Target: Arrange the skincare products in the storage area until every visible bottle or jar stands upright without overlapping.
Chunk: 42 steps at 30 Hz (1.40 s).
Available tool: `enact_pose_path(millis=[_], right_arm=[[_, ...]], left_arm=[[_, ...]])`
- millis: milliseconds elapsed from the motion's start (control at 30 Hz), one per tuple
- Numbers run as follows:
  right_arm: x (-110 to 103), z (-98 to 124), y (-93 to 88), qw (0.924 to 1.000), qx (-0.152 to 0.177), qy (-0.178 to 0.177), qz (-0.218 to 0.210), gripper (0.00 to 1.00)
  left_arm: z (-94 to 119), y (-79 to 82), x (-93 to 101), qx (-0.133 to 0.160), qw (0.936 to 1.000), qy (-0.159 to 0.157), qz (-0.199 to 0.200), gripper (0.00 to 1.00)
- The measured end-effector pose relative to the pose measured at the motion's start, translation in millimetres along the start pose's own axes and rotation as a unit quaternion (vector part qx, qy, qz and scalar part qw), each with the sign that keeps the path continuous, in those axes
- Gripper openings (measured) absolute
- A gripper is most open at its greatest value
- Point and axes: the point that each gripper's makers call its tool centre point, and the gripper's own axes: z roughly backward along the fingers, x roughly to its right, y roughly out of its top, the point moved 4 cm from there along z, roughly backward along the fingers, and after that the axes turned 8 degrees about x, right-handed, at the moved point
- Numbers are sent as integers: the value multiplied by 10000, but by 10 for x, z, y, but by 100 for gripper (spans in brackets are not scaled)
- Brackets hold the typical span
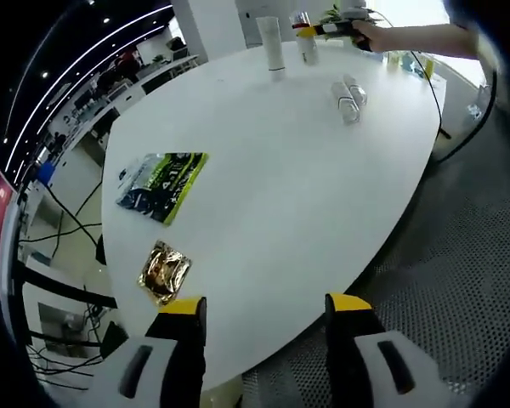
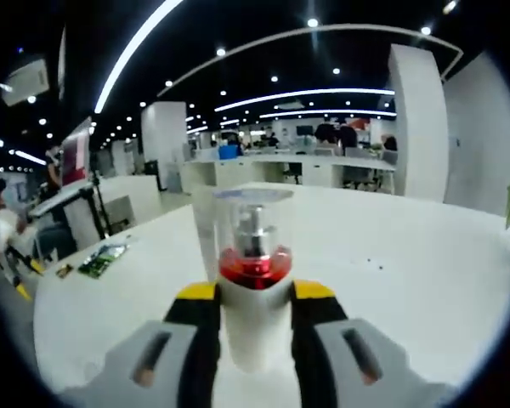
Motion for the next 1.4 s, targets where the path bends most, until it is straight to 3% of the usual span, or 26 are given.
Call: enact_pose_path(millis=[267,900,1400], right_arm=[[18,-81,-83,9996,81,153,219,29],[105,-239,-207,9995,194,196,165,29],[66,-225,-226,9977,494,275,378,30]], left_arm=[[-6,-3,2,1,10000,-11,1,58],[-6,-15,4,-32,10000,-30,-41,54],[-6,7,15,70,10000,-57,20,55]])
